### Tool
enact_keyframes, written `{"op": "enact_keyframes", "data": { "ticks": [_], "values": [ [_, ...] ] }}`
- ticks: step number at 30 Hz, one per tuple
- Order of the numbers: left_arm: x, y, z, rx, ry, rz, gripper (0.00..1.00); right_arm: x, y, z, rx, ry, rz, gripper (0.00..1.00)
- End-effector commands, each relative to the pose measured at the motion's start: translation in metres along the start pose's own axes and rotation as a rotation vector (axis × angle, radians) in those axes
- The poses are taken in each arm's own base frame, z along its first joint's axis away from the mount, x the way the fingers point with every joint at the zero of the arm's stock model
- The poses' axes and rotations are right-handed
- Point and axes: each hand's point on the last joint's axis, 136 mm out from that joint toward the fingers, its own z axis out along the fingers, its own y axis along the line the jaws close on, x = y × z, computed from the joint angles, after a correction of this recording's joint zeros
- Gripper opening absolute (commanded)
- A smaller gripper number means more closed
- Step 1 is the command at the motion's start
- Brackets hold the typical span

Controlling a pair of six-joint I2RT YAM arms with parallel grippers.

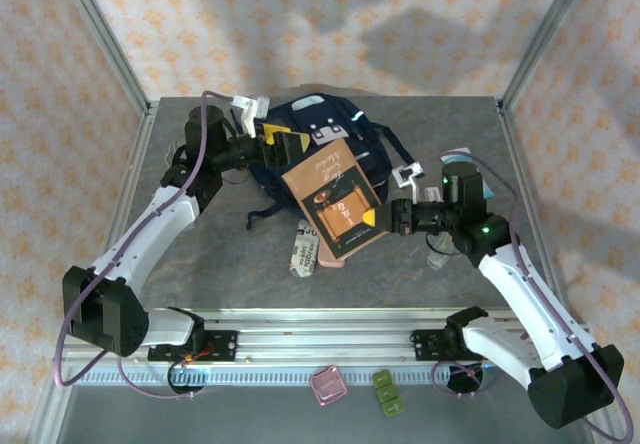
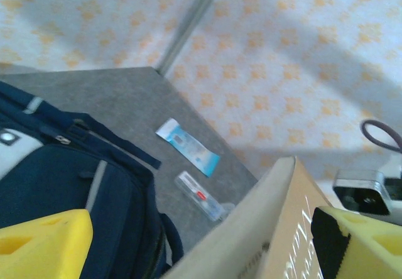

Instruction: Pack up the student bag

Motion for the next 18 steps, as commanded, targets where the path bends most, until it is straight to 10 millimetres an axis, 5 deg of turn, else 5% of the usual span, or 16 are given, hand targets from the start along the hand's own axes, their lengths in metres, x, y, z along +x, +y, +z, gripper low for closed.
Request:
{"op": "enact_keyframes", "data": {
  "ticks": [1,7,13,18],
  "values": [
    [0.004,-0.033,0.001,0.212,0.069,0.074,0.9,0.001,0.036,0.002,-0.122,0.048,-0.15,0.0],
    [0.018,-0.036,0.007,0.295,0.157,0.052,0.87,0.017,0.037,0.02,-0.16,0.15,-0.162,0.0],
    [0.038,-0.044,0.007,0.356,0.223,0.039,0.84,0.012,0.032,0.027,-0.147,0.157,-0.187,0.0],
    [0.059,-0.038,0.006,0.342,0.29,0.037,0.7,0.005,0.039,0.028,-0.178,0.162,-0.206,0.0]
  ]
}}
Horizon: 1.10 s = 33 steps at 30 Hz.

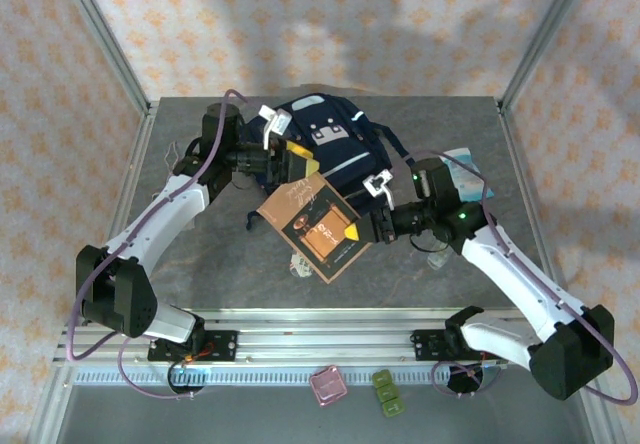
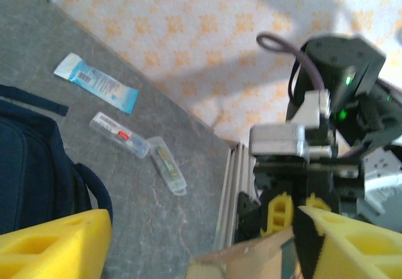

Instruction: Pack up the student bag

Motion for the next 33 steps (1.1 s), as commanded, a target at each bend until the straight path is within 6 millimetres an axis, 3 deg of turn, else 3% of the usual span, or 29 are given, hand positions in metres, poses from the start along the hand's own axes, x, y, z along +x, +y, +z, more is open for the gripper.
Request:
{"op": "enact_keyframes", "data": {
  "ticks": [1,3,5,7,8,9,12,13,16,21,24,27,30,31,33],
  "values": [
    [0.013,-0.008,0.001,0.052,0.055,0.019,0.67,-0.02,0.031,-0.006,-0.08,-0.029,-0.159,0.0],
    [0.017,-0.013,0.0,0.08,0.061,0.022,0.61,-0.021,0.028,-0.004,-0.076,-0.026,-0.156,0.0],
    [0.019,-0.017,-0.001,0.095,0.061,0.03,0.41,-0.022,0.022,-0.002,-0.061,-0.024,-0.144,0.0],
    [0.019,-0.02,-0.003,0.105,0.058,0.031,0.13,-0.024,0.01,-0.002,-0.027,-0.031,-0.121,0.0],
    [0.019,-0.02,-0.003,0.104,0.057,0.03,0.03,-0.025,0.006,-0.003,-0.017,-0.037,-0.112,0.0],
    [0.018,-0.019,-0.003,0.1,0.054,0.026,0.0,-0.029,0.002,-0.006,-0.002,-0.052,-0.105,0.0],
    [0.011,-0.009,-0.001,0.058,0.018,-0.009,0.0,-0.048,-0.011,-0.021,0.061,-0.141,-0.083,0.12],
    [0.004,-0.002,-0.002,0.024,-0.015,-0.032,0.0,-0.057,-0.018,-0.03,0.101,-0.192,-0.067,0.29],
    [-0.015,0.02,-0.003,-0.046,-0.13,-0.14,0.0,-0.079,-0.028,-0.052,0.196,-0.321,-0.051,0.55],
    [-0.049,0.064,-0.023,-0.174,-0.415,-0.348,0.0,-0.109,-0.051,-0.102,0.39,-0.573,0.019,0.69],
    [-0.085,0.06,-0.055,-0.165,-0.698,-0.375,0.0,-0.115,-0.041,-0.112,0.35,-0.677,0.018,0.82],
    [-0.113,0.05,-0.087,-0.111,-0.944,-0.401,0.0,-0.114,-0.034,-0.115,0.243,-0.809,0.051,0.86],
    [-0.126,0.041,-0.11,-0.05,-1.116,-0.438,0.0,-0.106,-0.028,-0.113,0.148,-0.961,0.05,0.93],
    [-0.128,0.037,-0.113,-0.033,-1.15,-0.443,0.0,-0.103,-0.025,-0.113,0.12,-1.01,0.039,0.99],
    [-0.131,0.029,-0.114,-0.005,-1.184,-0.448,0.0,-0.094,-0.02,-0.109,0.05,-1.107,0.033,1.0]
  ]
}}
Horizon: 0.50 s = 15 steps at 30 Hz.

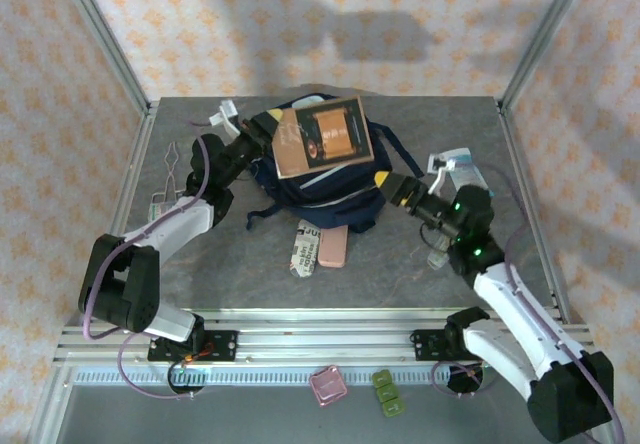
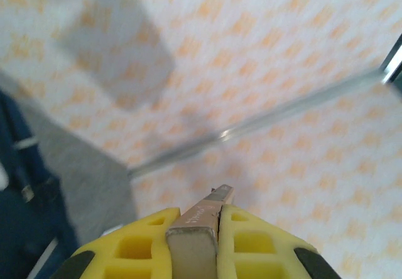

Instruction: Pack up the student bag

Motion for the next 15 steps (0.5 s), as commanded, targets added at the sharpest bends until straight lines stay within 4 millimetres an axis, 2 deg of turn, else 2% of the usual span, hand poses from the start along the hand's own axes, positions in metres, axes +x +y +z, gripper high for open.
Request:
{"op": "enact_keyframes", "data": {
  "ticks": [1,7,9,13,15],
  "values": [
    [-0.037,-0.088,-0.02,0.29,-0.22,-0.09,0.0,-0.034,0.043,-0.015,-0.212,-0.303,0.048,1.0],
    [-0.019,-0.099,-0.026,0.322,-0.226,-0.117,0.0,-0.024,0.072,0.005,-0.373,-0.279,0.059,1.0],
    [-0.012,-0.102,-0.027,0.339,-0.217,-0.134,0.0,-0.028,0.083,0.01,-0.43,-0.287,0.058,1.0],
    [0.0,-0.105,-0.026,0.34,-0.196,-0.132,0.0,-0.033,0.092,0.027,-0.456,-0.282,0.064,1.0],
    [0.005,-0.107,-0.025,0.35,-0.184,-0.141,0.0,-0.037,0.1,0.028,-0.501,-0.293,0.059,1.0]
  ]
}}
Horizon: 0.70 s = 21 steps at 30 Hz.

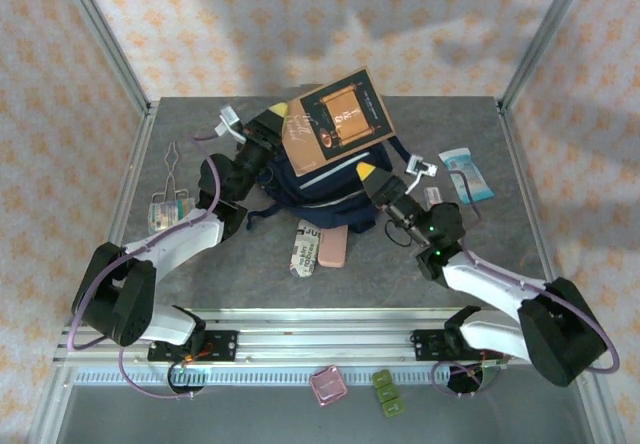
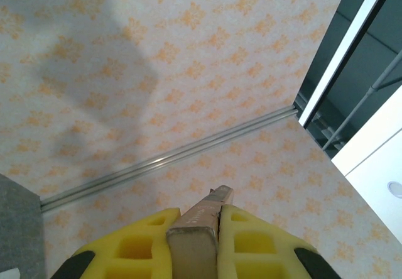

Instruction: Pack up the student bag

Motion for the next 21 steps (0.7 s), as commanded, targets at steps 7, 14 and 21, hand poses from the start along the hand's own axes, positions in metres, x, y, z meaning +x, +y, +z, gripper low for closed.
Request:
{"op": "enact_keyframes", "data": {
  "ticks": [7,14,21],
  "values": [
    [0.003,-0.059,-0.004,0.228,-0.016,-0.084,0.0,-0.021,0.007,0.031,-0.057,-0.096,0.036,1.0],
    [0.015,-0.061,-0.007,0.253,0.025,-0.13,0.0,-0.025,0.001,0.048,-0.062,-0.102,0.039,1.0],
    [0.018,-0.038,-0.012,0.181,0.016,-0.095,0.0,-0.022,0.034,0.061,-0.169,-0.024,0.004,0.12]
  ]
}}
